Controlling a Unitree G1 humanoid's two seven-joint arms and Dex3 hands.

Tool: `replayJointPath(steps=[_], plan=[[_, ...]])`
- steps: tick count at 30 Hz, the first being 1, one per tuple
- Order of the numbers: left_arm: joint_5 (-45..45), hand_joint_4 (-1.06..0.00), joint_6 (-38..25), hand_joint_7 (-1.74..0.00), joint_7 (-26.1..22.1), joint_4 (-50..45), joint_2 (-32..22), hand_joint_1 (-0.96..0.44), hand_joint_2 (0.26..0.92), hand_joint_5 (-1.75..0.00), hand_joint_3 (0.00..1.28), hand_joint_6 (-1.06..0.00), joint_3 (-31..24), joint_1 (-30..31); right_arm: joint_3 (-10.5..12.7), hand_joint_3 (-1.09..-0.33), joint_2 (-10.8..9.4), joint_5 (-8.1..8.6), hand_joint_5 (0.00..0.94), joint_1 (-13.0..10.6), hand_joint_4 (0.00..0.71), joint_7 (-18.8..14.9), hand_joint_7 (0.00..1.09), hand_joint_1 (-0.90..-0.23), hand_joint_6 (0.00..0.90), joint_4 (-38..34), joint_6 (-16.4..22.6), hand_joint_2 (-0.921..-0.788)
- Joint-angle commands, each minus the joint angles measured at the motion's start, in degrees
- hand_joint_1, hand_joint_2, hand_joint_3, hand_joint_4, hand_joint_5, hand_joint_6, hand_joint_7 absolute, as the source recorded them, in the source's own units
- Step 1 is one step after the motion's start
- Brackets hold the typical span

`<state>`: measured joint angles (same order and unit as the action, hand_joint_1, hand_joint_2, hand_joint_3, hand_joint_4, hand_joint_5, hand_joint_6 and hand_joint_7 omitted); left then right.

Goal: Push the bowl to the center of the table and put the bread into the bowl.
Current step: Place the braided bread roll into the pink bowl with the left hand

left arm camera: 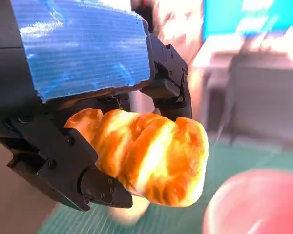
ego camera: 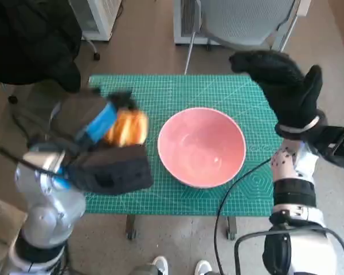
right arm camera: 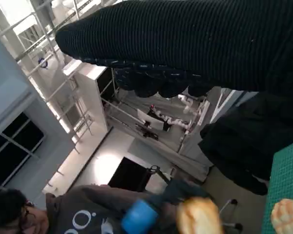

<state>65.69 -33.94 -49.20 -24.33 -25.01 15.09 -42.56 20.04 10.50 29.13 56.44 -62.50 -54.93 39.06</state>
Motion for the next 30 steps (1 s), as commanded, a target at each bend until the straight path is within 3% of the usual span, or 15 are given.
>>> replayJointPath(steps=[1, 3, 4, 5, 8, 11, 14, 16, 20, 23, 25, 29, 30], plan=[[1.8, -0.51, 1.5, -1.10, 3.7, 7.1, 4.9, 0.00, 0.911, -1.47, 0.20, -0.59, 4.2, -4.3, 0.1, -0.749, -0.2, 0.26, 0.003, -1.0, 0.188, -0.5, 0.00, -0.650, 0.241, -0.1, -0.3, -0.921], [2.3, -0.41, 1.9, -1.33, 4.8, 10.4, 6.6, 0.00, 0.917, -1.50, 0.28, -0.45, 5.5, -6.1, 0.1, -0.750, -0.2, 0.34, 0.003, -1.0, 0.188, -0.5, 0.00, -0.649, 0.242, -0.1, -0.4, -0.921], [2.6, -0.40, 1.8, -1.36, 4.6, 12.2, 7.4, 0.00, 0.917, -1.50, 0.30, -0.42, 6.1, -7.3, 0.1, -0.750, -0.2, 0.35, 0.003, -1.1, 0.188, -0.5, 0.00, -0.649, 0.242, 0.1, -0.4, -0.921], [2.9, -0.39, 1.4, -1.05, 3.9, 14.5, 8.7, 0.13, 0.846, -1.56, 0.45, -0.35, 7.0, -9.2, 0.1, -0.751, -0.2, 0.36, 0.003, -1.2, 0.188, -0.5, 0.00, -0.649, 0.241, 0.3, -0.4, -0.921], [2.8, -0.37, 0.8, -0.45, 2.7, 20.8, 11.4, 0.30, 0.717, -1.69, 0.73, -0.34, 8.7, -13.5, 0.0, -0.754, -0.2, 0.38, 0.002, -1.4, 0.188, -0.4, 0.00, -0.646, 0.241, 0.9, -0.4, -0.921], [1.5, -0.37, 0.6, -0.30, 2.2, 26.2, 13.2, 0.35, 0.669, -1.72, 0.83, -0.44, 9.4, -16.9, 0.0, -0.757, -0.1, 0.40, 0.001, -1.6, 0.187, -0.3, 0.00, -0.645, 0.240, 1.4, -0.4, -0.921], [-0.7, -0.38, 1.3, -0.25, 2.3, 36.3, 15.7, 0.37, 0.644, -1.73, 0.87, -0.52, 10.6, -21.9, 0.0, -0.759, 0.0, 0.36, 0.001, -2.0, 0.186, -0.1, 0.00, -0.644, 0.239, 2.0, -0.4, -0.921], [-1.5, -0.38, 1.9, -0.23, 2.1, 41.4, 16.7, 0.38, 0.633, -1.74, 0.89, -0.54, 11.5, -24.5, 0.0, -0.761, 0.0, 0.34, 0.001, -2.1, 0.186, -0.1, 0.00, -0.644, 0.239, 2.1, -0.4, -0.921], [-3.9, -0.39, 3.6, -0.11, 2.3, 54.8, 19.6, 0.39, 0.607, -1.74, 0.93, -0.39, 13.2, -31.3, 0.1, -0.763, 0.2, 0.43, 0.000, -2.4, 0.184, 0.0, 0.00, -0.644, 0.237, 2.7, -0.8, -0.921], [-5.6, -0.40, 6.4, -0.08, 4.8, 63.8, 21.7, 0.39, 0.602, -1.74, 0.94, -0.36, 14.0, -34.7, 0.1, -0.760, 0.4, 0.62, 0.000, -2.8, 0.182, 0.1, 0.00, -0.645, 0.236, 3.2, -1.2, -0.921], [-5.2, -0.40, 8.4, -0.09, 3.5, 69.1, 22.4, 0.39, 0.599, -1.74, 0.93, -0.38, 16.1, -36.9, 0.1, -0.758, 0.3, 0.51, 0.000, -3.2, 0.181, 0.5, 0.00, -0.646, 0.237, 3.8, -1.2, -0.921], [-4.3, -0.44, 10.6, -0.12, -0.2, 77.1, 23.8, 0.38, 0.663, -1.63, 0.77, -0.48, 19.5, -40.4, -0.1, -0.755, 0.4, 0.25, 0.000, -3.9, 0.179, 1.0, 0.00, -0.647, 0.239, 4.7, -1.2, -0.921], [-4.1, -0.46, 10.9, -0.12, -1.1, 78.5, 24.1, 0.37, 0.747, -1.56, 0.59, -0.51, 20.3, -41.1, -0.1, -0.755, 0.4, 0.19, 0.000, -4.0, 0.179, 1.2, 0.00, -0.647, 0.239, 4.8, -1.1, -0.921]])
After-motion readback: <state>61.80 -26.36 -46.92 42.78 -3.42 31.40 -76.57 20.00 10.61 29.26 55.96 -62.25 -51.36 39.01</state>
